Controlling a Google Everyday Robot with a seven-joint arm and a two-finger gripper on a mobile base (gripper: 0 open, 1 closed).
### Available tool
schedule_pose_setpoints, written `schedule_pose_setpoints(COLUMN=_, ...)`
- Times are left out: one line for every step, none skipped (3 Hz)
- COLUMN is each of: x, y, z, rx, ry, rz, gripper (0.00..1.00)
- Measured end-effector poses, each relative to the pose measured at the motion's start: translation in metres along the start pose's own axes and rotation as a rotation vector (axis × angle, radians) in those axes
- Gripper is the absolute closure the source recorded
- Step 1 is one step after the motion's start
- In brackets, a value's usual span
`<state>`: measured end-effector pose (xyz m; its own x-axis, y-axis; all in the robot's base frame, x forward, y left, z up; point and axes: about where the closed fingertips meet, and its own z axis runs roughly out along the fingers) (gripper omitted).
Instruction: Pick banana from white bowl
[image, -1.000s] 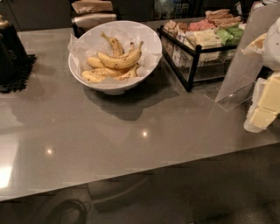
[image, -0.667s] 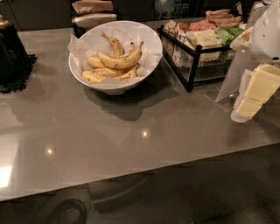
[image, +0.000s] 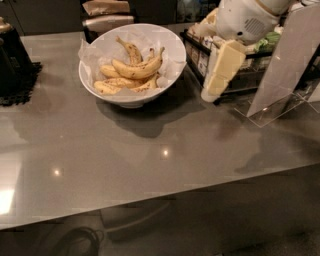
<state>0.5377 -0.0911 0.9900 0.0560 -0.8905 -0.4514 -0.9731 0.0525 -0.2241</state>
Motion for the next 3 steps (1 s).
schedule_pose_setpoints(x=-0.06, y=-0.024, z=0.031, rx=-0.08, ry=-0.121, rz=-0.079, gripper=0.0)
schedule_pose_setpoints(x=-0.067, y=-0.03, z=0.031, rx=-0.067, ry=-0.134, rz=-0.086, gripper=0.0)
schedule_pose_setpoints(x=-0.056, y=-0.028, z=0.031, rx=-0.042, ry=-0.141, rz=-0.034, gripper=0.0)
